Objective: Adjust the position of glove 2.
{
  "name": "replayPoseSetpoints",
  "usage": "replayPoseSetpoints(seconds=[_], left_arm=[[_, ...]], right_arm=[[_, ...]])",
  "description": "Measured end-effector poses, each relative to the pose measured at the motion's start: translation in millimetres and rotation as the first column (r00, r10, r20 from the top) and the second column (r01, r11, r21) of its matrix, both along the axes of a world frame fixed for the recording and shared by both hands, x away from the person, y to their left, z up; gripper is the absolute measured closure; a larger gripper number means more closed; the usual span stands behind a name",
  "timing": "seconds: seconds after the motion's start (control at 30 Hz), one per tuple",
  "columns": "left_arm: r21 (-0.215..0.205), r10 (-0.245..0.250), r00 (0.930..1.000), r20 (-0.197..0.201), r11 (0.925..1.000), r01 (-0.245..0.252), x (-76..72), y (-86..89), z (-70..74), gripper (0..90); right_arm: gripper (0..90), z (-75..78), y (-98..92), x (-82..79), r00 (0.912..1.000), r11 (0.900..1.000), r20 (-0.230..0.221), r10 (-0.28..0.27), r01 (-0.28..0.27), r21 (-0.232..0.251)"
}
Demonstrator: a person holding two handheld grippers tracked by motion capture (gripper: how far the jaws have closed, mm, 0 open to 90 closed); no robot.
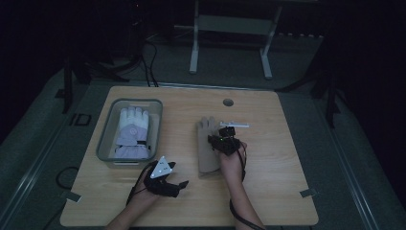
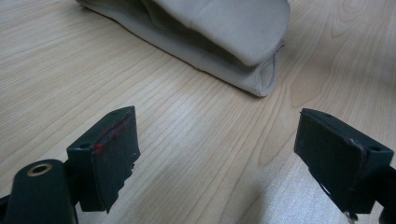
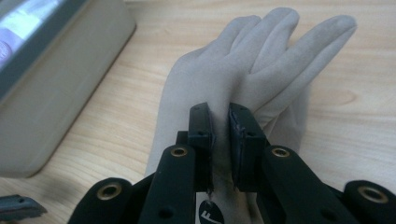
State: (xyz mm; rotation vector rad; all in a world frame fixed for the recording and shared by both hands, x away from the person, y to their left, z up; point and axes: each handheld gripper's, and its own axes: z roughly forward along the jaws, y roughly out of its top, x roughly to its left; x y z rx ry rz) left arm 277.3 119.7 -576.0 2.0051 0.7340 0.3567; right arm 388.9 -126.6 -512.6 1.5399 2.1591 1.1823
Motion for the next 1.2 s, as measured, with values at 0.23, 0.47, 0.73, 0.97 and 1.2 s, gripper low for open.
replayPoseSetpoints(seconds=[0.23, 0.47, 0.73, 0.97, 1.2], left_arm=[[0.001, -0.001, 1.0, 0.001, 1.0, 0.001, 0.1, -0.1, 0.0, 14.1], [0.003, -0.001, 1.0, 0.001, 1.0, 0.001, -0.1, -0.4, -0.1, 14.1], [0.003, -0.002, 1.0, 0.001, 1.0, 0.002, 0.0, -0.2, 0.0, 14.2], [0.004, -0.001, 1.0, -0.001, 1.0, 0.001, 0.1, -0.5, -0.1, 14.1], [0.004, -0.002, 1.0, -0.001, 1.0, 0.002, -0.2, -0.4, -0.1, 14.2]], right_arm=[[79.5, -13.7, -0.2, 0.1, 0.9993, 1.0, -0.036, -0.011, 0.011, -0.003], [65.0, -21.4, 0.8, -1.5, 0.9989, 0.999, -0.044, -0.016, 0.014, -0.035], [47.9, -16.9, -1.9, -2.9, 0.9995, 0.998, -0.031, 0.0, -0.002, -0.058], [78.4, -11.3, -1.5, -8.4, 0.9983, 0.996, -0.033, 0.047, -0.049, -0.068], [85.2, -28.7, -4.8, -5.6, 0.9964, 0.993, -0.071, 0.047, -0.055, -0.106]])
